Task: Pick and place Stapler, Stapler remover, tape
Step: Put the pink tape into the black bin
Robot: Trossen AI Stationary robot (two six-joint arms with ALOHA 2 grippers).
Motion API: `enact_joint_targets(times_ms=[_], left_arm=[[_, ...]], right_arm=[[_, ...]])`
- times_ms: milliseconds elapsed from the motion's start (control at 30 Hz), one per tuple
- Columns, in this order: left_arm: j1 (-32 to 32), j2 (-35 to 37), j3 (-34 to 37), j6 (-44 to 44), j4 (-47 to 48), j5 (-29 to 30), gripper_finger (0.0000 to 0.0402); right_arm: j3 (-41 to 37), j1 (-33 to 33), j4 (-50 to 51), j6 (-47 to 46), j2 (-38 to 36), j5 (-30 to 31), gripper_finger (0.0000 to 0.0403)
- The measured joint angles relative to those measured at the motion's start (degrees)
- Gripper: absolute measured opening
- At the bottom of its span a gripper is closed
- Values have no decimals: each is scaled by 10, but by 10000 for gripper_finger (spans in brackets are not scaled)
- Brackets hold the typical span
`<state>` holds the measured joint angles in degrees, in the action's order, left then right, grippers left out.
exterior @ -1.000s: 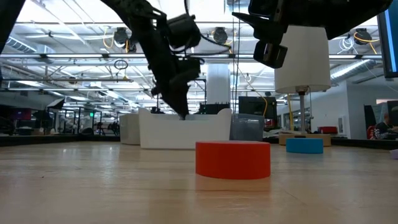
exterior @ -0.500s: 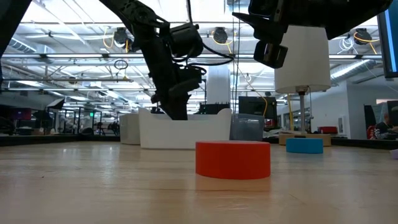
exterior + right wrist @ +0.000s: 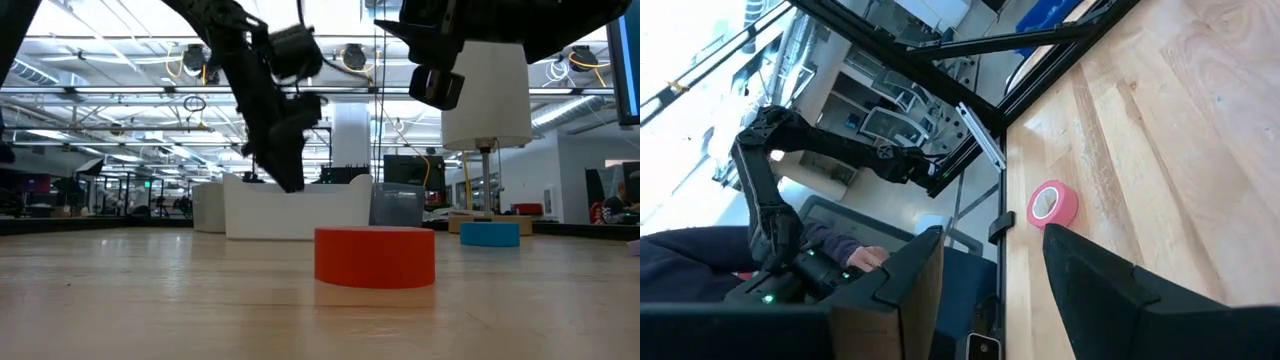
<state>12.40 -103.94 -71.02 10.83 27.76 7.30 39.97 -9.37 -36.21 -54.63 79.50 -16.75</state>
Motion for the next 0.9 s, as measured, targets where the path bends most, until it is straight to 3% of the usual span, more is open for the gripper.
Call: enact_joint_targets(times_ms=[167,267,467,700,900], left_arm=[[-17,69,0,3,12,-5,183],[-45,119,0,16,17,-37,184],[-150,189,0,31,67,-76,184],[-297,199,2,14,205,-73,184],[-389,179,29,22,211,-54,184]], right_arm=[[0,-7,0,-8,0,-1,167],[0,-13,0,-3,0,-1,167],[0,-20,5,8,0,-1,167],[0,-21,15,22,0,-2,167],[0,-20,23,35,0,-2,167]])
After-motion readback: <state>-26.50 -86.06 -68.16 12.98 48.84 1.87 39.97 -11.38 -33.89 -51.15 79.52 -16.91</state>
